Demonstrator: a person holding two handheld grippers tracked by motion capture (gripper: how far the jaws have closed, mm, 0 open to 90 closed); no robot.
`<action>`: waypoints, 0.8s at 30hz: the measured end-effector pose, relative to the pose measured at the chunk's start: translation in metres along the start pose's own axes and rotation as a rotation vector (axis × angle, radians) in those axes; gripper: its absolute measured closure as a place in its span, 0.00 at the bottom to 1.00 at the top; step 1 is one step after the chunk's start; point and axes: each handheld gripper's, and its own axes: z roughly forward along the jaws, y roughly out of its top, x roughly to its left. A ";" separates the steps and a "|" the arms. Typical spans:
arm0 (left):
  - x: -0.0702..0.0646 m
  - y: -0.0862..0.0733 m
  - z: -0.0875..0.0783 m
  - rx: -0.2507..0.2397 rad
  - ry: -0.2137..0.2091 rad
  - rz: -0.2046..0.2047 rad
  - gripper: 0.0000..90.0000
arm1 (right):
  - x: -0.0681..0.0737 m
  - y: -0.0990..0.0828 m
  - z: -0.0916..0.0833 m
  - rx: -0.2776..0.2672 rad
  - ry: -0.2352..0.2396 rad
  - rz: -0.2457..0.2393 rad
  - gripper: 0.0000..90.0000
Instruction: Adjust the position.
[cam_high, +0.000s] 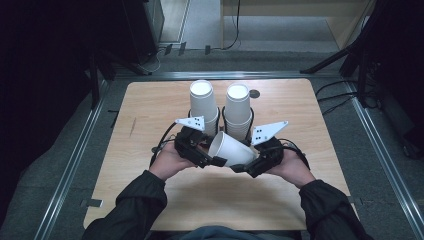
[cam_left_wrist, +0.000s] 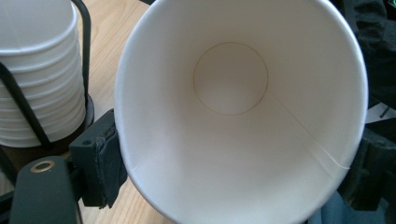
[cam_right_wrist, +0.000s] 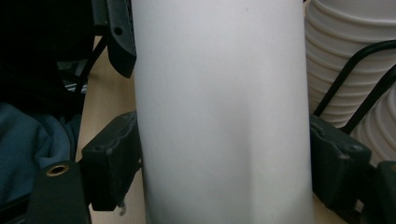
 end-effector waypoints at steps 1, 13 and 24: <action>0.000 0.000 -0.001 -0.002 0.002 -0.001 0.15 | -0.001 -0.001 0.000 0.004 -0.002 0.005 0.20; 0.002 0.000 -0.024 -0.004 0.064 0.037 0.15 | -0.006 -0.005 -0.009 0.004 -0.015 0.046 0.19; 0.006 -0.007 -0.026 0.139 0.151 0.093 0.15 | -0.010 -0.010 -0.012 0.032 -0.026 0.075 0.18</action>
